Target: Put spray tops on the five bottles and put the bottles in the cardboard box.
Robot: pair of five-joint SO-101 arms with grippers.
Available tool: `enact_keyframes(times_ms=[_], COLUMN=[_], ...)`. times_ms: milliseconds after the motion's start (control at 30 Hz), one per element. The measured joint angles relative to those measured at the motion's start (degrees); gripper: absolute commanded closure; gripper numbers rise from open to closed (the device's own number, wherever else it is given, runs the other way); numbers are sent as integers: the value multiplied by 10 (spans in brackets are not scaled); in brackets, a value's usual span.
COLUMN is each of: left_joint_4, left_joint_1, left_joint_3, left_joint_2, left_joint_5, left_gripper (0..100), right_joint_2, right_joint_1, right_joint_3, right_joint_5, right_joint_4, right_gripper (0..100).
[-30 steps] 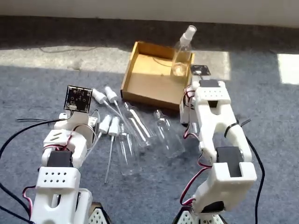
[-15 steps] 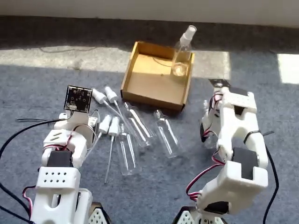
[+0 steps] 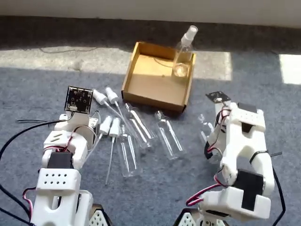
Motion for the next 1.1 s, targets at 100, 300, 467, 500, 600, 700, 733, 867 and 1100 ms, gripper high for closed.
enact_keyframes(times_ms=[100,300,467,500,600,700,733,867,1100], left_joint_4=[0,0,0,0,0,0,0,0,0], left_joint_1=[0,0,0,0,0,0,0,0,0], left_joint_3=[0,0,0,0,0,0,0,0,0], left_joint_2=[0,0,0,0,0,0,0,0,0], left_joint_5=[0,0,0,0,0,0,0,0,0], left_gripper=[850,850,850,850,850,850,850,850,850], right_joint_2=[-24,-34,-39,-39,-39,-36,-30,40,201], right_joint_1=[-5,-4,-8,-11,-46,-95,-111,-149,-149], right_joint_3=[16,17,17,15,-25,-89,-114,-206,-298], right_joint_5=[4,4,4,4,-9,-40,-48,-69,-42], right_joint_4=[2,23,40,47,67,95,103,119,113], right_gripper=[788,711,705,705,705,705,705,705,705])
